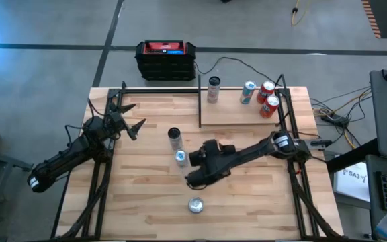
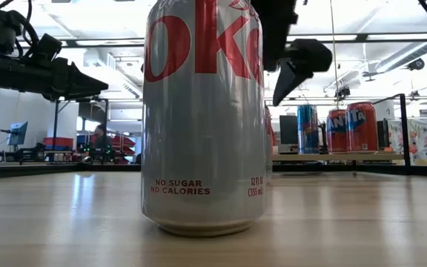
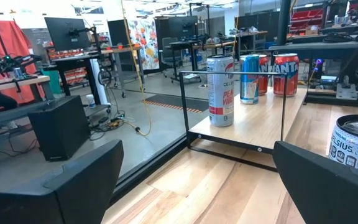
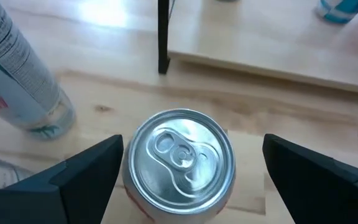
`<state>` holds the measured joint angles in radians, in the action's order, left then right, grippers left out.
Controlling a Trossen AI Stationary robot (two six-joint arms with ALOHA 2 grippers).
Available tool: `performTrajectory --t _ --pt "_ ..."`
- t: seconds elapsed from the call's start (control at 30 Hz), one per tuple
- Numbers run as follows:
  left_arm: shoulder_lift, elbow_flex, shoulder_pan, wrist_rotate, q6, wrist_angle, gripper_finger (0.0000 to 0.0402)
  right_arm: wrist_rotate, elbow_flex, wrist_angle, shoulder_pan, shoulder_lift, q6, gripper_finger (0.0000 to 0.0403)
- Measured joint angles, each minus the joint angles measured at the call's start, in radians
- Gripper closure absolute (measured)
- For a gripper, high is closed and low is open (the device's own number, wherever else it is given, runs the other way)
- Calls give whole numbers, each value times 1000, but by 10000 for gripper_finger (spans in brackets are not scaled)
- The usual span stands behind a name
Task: Place canned beverage on shelf
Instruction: Put the right silver soda can on the shelf
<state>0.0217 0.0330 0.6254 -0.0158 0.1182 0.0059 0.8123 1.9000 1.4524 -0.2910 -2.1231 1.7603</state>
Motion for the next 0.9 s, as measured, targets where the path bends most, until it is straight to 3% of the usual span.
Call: performTrajectory --t 0.37,0.7,0.9 --pt "0 0 0 0 0 0 3 234 -167 -88 -78 -2 132 32" --pt "0 0 0 0 0 0 3 278 -267 -241 -83 -6 92 32" --pt "0 0 0 0 0 0 3 367 -347 -353 -84 -7 29 32"
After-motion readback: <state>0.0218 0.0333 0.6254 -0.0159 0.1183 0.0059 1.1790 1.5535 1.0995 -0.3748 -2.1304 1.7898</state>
